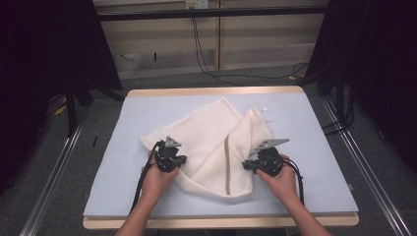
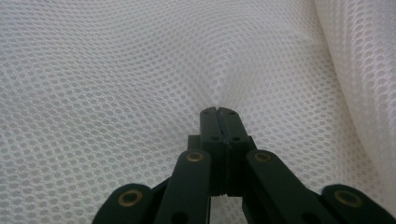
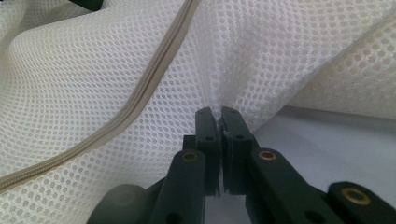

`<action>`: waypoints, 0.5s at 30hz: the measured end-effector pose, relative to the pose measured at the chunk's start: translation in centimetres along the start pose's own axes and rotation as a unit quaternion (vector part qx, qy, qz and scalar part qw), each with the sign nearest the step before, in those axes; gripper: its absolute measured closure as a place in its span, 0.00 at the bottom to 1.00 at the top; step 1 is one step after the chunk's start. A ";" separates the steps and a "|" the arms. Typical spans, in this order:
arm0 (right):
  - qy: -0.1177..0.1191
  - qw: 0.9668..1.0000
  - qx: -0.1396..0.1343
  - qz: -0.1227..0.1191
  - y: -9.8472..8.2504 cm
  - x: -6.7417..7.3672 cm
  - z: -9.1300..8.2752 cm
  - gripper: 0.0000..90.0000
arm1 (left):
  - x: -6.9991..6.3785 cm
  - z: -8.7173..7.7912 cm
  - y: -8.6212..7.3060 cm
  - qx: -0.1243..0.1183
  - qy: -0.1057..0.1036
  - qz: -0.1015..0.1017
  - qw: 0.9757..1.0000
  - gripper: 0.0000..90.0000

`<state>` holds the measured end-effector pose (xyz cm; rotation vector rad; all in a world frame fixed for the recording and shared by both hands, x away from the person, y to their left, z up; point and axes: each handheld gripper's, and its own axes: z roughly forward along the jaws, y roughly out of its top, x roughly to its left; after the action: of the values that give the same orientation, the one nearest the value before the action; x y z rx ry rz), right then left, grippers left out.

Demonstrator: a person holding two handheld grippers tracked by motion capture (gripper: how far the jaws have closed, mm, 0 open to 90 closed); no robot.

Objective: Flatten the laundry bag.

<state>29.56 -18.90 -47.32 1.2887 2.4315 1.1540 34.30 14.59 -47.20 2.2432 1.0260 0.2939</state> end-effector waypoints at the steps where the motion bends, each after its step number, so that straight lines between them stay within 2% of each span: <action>1: -0.001 1.000 0.001 -0.002 0.0 0.0 0.0 0.96 | 0.0 0.0 0.0 -0.002 0.000 -0.001 1.000 1.00; 3: 0.001 1.000 -0.002 -0.002 0.0 0.0 -0.1 0.96 | 0.1 0.1 -0.1 -0.017 0.004 -0.019 1.000 1.00; 4: 0.002 1.000 -0.003 -0.002 0.0 0.1 -0.1 0.96 | 0.3 -0.1 0.0 -0.007 0.011 -0.010 1.000 1.00; 6: 0.006 1.000 -0.003 -0.002 0.0 0.1 -0.2 0.97 | 0.9 -0.4 0.0 -0.002 0.018 -0.005 1.000 1.00; 7: 0.004 1.000 -0.004 -0.005 0.0 0.2 -0.3 0.97 | 1.0 -0.4 -0.2 -0.013 0.023 -0.022 0.999 1.00; 8: 0.006 1.000 -0.004 -0.006 0.0 0.3 -0.3 0.97 | 1.3 -0.6 -0.2 -0.008 0.028 -0.018 0.999 1.00; 11: 0.006 1.000 -0.006 -0.009 0.1 0.8 -0.3 0.97 | 2.3 -1.3 -0.4 -0.026 0.052 -0.032 0.998 1.00; 13: 0.004 1.000 -0.008 -0.014 0.2 1.0 -0.3 0.97 | 2.9 -1.6 -0.6 -0.037 0.060 -0.046 0.996 1.00; 15: 0.004 1.000 -0.006 -0.013 0.2 1.2 -0.2 0.97 | 3.6 -2.0 -0.8 -0.036 0.069 -0.053 0.996 1.00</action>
<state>28.87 -18.02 -46.85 1.2471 2.4355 1.1674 35.32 18.58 -46.40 2.1200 1.1831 0.4385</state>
